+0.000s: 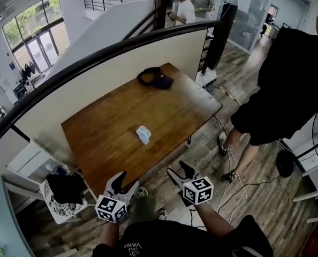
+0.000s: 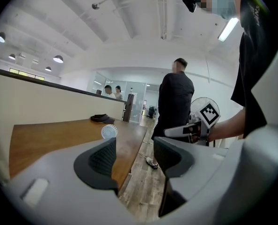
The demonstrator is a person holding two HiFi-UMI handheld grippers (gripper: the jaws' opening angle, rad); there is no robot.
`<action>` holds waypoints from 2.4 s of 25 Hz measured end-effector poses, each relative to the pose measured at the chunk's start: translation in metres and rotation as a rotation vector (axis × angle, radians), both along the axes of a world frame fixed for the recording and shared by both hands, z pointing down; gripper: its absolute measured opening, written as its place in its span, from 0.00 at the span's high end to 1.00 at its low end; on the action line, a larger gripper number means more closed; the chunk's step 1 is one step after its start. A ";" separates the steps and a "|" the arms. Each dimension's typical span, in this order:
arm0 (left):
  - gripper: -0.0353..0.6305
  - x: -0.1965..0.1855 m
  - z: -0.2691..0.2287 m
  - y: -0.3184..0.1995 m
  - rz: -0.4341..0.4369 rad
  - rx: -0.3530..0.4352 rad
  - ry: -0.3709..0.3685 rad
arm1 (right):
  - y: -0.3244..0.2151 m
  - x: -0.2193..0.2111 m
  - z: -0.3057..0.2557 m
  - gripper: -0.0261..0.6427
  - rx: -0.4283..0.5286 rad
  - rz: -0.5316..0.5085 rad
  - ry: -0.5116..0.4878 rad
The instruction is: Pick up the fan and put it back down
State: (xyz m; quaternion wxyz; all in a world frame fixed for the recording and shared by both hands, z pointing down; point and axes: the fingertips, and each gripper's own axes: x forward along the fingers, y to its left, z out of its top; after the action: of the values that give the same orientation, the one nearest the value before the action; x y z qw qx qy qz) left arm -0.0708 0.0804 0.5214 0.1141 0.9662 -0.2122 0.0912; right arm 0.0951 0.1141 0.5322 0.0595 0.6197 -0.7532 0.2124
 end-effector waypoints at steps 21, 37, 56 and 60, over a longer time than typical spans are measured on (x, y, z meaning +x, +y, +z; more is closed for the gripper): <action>0.59 0.017 0.039 -0.099 0.028 -0.106 -0.029 | -0.166 -0.029 0.054 0.56 -0.082 -0.145 0.108; 0.59 0.036 0.058 -0.166 0.095 -0.141 -0.054 | -0.226 -0.032 0.080 0.68 -0.106 -0.247 0.233; 0.59 0.077 0.044 -0.245 -0.134 -0.119 -0.023 | -0.328 0.057 0.044 0.68 -0.064 -0.417 0.304; 0.59 0.088 0.046 -0.266 -0.200 -0.112 -0.013 | -0.370 0.073 0.035 0.68 -0.038 -0.470 0.322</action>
State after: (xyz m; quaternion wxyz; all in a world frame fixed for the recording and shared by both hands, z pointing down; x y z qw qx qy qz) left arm 0.0171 -0.1853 0.5677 0.1750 0.9318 -0.3029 0.0972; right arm 0.1684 -0.2558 0.5674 0.2374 0.4527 -0.8529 0.1058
